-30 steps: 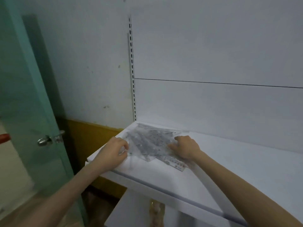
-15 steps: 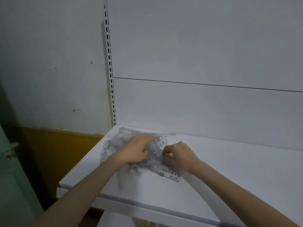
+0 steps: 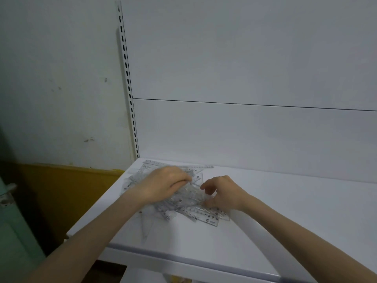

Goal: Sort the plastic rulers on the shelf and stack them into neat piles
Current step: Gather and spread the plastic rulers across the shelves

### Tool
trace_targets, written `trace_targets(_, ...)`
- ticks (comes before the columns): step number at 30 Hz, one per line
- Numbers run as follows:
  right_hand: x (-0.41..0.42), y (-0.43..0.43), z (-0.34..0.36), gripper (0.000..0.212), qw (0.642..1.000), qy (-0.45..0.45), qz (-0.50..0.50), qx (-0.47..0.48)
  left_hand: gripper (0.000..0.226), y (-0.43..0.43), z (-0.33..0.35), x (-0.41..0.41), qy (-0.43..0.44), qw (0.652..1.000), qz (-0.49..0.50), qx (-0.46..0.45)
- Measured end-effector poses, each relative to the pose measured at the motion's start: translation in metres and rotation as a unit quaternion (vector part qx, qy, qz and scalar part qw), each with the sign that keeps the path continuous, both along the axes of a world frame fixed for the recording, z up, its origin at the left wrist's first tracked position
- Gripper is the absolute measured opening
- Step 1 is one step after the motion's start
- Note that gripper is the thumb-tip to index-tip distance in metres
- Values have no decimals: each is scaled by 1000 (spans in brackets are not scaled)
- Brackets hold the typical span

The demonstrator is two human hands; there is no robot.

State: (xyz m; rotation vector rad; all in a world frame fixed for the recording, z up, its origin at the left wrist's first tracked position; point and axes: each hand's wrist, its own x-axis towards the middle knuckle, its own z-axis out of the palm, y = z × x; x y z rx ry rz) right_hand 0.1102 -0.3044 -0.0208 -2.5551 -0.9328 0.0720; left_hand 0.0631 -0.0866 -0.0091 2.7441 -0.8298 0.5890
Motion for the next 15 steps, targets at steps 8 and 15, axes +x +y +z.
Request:
trace_targets(8, -8, -10, 7, 46, 1000, 14, -8, 3, 17, -25, 23, -15, -218, 974, -52, -37)
trace_targets(15, -16, -24, 3, 48, 999, -1, -31, 17, 11, -26, 24, -19, -262, 962, 51, 58)
